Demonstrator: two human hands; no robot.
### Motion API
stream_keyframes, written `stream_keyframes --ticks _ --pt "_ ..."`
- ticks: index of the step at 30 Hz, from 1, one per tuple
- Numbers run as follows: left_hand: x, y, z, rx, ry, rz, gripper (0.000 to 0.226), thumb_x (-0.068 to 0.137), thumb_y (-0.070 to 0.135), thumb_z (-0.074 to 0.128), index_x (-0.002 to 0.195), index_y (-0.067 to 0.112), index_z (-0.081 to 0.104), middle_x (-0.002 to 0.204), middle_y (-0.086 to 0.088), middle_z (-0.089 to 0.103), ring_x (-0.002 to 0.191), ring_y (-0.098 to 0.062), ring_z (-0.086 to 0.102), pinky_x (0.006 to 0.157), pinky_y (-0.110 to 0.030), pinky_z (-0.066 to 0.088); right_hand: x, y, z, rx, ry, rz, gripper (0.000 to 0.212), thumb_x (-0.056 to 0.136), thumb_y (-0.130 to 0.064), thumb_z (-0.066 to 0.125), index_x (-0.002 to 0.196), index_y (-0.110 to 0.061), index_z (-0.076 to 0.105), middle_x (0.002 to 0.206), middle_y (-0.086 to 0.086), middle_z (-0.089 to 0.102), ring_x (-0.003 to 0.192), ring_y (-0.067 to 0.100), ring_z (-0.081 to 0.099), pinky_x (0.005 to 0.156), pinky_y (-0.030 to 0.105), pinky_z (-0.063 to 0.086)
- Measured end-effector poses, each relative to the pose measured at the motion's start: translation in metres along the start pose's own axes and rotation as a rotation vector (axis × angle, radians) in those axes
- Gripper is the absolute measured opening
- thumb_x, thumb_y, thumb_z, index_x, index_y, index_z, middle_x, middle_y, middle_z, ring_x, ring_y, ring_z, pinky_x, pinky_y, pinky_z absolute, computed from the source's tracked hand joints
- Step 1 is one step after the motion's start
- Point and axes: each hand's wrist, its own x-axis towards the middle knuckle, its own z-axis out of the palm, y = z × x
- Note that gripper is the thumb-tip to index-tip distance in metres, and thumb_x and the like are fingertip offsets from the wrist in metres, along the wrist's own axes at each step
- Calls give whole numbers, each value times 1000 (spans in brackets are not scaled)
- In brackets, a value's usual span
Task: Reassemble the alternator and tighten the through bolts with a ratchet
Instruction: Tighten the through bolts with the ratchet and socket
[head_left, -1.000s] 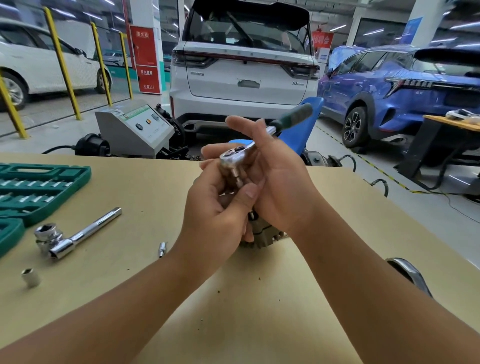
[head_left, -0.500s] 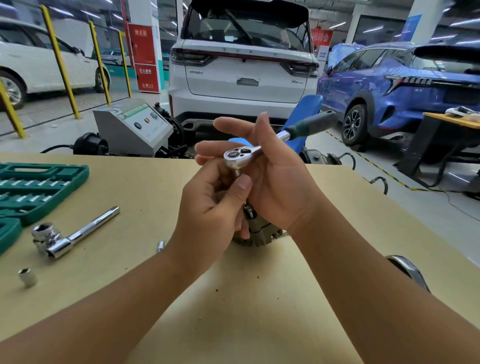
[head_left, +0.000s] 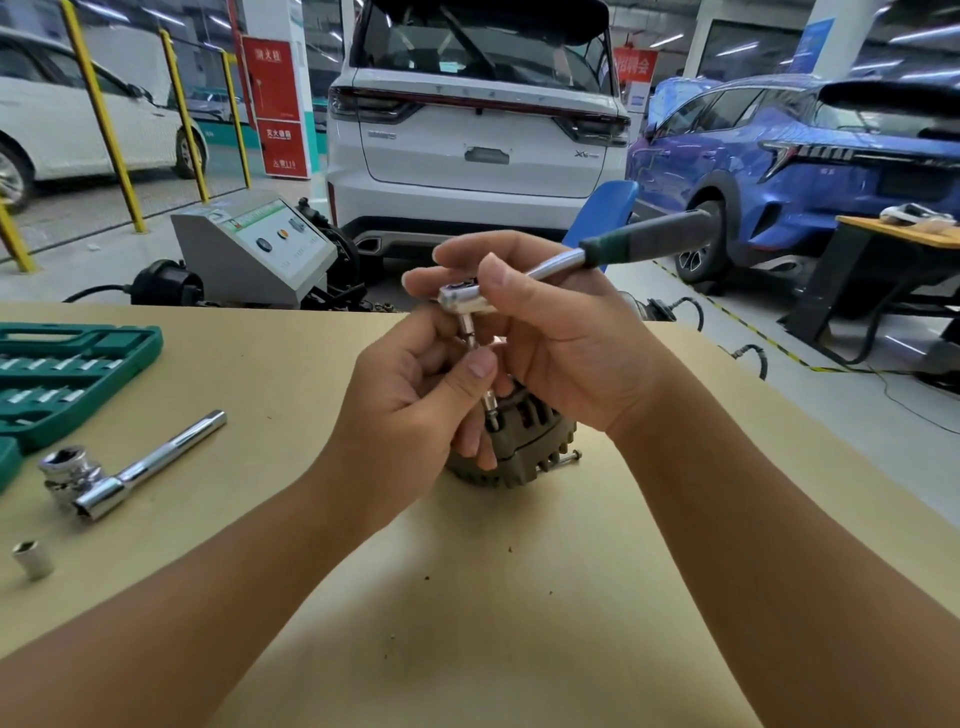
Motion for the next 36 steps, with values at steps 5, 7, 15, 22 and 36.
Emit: stream_keyframes --ticks 5,7,15,22,36 --pt "-1 2 -3 86 -1 0 20 91 9 65 109 0 60 80 -23 63 45 -23 56 42 -33 52 2 4 1 24 -9 14 33 104 -22 49 134 -8 53 122 19 71 113 35 68 93 59 53" --pt "-2 2 -4 125 3 12 19 90 10 67 108 6 61 79 -18 66 46 -27 62 37 -31 48 2 4 1 23 -22 19 34 104 -23 49 135 -9 52 122 20 71 113 35 68 95 61 52" --pt "-11 -9 0 232 9 142 29 93 18 72 107 42 63 74 0 68 52 -22 69 40 -28 50 -3 2 -10 75 -248 31 39 93 -12 62 130 -6 55 128 18 67 121 40 60 100 59 49" --pt "-14 -16 -1 242 10 161 20 94 21 69 111 29 61 78 1 69 55 -23 69 41 -30 52 -3 4 -9 131 -206 66 30 98 -18 56 127 -10 57 121 16 71 114 33 67 92 48 56" --pt "-16 -18 7 114 90 58 20 92 14 69 109 21 62 71 -6 64 52 -21 63 42 -31 50 -1 11 6 203 -123 60 38 98 -29 57 132 -11 59 118 25 70 111 45 66 96 53 55"
